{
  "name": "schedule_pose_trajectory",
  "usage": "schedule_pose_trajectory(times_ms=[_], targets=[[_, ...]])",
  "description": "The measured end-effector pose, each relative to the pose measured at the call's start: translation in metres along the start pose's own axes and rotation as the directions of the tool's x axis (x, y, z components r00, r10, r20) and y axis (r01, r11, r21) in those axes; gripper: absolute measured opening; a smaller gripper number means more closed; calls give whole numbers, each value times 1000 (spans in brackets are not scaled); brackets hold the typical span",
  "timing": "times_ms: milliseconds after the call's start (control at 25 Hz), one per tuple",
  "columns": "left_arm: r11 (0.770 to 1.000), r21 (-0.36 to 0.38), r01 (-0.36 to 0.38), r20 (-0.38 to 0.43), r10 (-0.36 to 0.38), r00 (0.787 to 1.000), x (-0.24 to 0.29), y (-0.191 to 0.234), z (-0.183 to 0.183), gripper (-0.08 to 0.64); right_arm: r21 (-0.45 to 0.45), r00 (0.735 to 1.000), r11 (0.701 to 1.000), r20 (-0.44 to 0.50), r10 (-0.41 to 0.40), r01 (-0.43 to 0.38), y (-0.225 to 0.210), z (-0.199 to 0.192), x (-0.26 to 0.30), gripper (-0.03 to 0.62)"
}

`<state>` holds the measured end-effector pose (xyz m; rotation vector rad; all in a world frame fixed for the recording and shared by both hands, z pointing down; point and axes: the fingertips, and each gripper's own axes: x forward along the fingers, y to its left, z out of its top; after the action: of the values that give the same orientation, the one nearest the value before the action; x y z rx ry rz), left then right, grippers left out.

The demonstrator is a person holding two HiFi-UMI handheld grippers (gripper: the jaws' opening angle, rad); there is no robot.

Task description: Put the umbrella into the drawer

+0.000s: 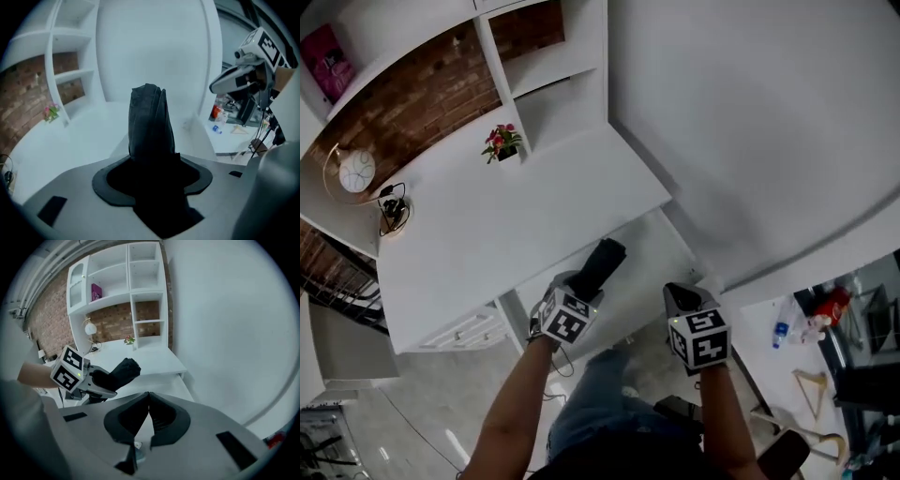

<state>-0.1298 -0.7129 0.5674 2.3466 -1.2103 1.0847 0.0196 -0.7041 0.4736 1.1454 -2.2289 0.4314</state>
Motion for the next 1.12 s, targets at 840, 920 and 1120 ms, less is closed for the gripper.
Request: schedule_pose_trajectory(times_ms=[840,920,1120], targets=[[990,-124,-69,-270,33,962,90,25,-61,427,72,990,995,-121,72,-63,-20,-20,52,0],[981,-145,-127,-214,94,972,63,26,-49,430,57,992,995,-87,87,-82,-14,-19,33,0],[933,-252,-258,-17,262,965,-33,15,-20,426,-53,992,991,0,124,-124,9,-18,-28,0]])
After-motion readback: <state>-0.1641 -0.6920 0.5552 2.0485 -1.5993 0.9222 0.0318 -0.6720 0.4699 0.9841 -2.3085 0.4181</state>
